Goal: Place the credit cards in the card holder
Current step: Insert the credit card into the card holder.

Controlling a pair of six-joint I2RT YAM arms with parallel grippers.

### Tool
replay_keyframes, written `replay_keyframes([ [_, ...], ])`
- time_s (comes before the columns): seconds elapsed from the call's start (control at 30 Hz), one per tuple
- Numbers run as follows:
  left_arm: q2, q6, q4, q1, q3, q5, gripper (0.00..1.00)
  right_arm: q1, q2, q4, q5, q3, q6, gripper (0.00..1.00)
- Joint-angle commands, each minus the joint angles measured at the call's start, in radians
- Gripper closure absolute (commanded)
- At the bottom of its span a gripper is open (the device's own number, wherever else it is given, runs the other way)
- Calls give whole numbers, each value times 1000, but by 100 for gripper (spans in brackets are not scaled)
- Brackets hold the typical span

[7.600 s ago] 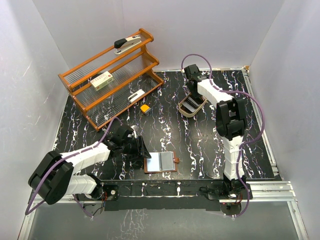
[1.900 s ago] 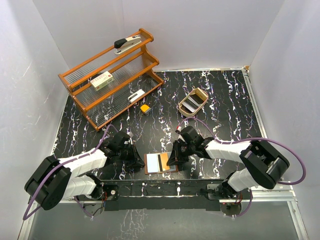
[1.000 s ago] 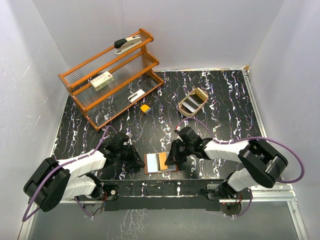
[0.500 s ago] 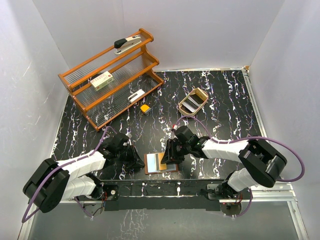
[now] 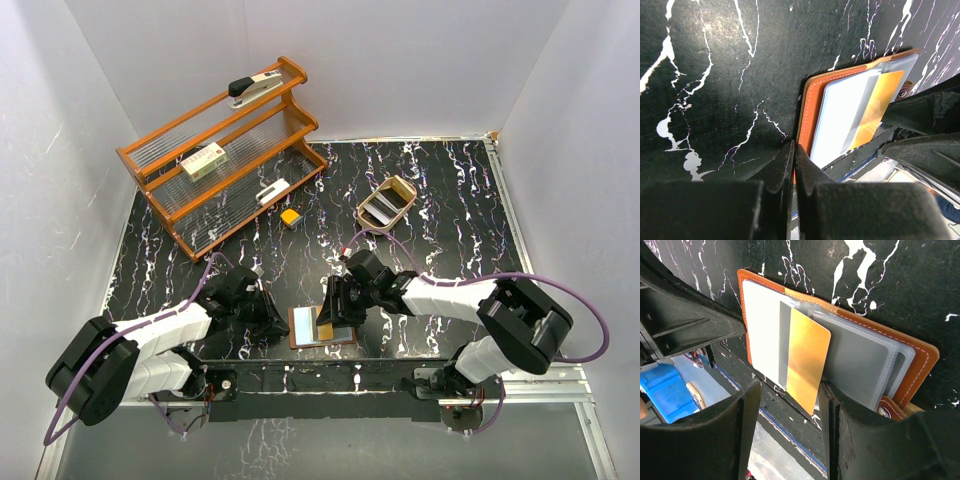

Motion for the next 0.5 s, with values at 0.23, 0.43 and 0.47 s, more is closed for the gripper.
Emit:
replay_keyframes([
  [0.23,-14,0,-22,2,-5,8,100,18,23,-126,152,74,-33,52],
  [0.43,-16,1,-21,2,-10,10,100,20,-8,-175,189,95,-63,50],
  [0.47,-15,0,-19,1,-11,9,100,21,-12,-173,187,93,-62,49],
])
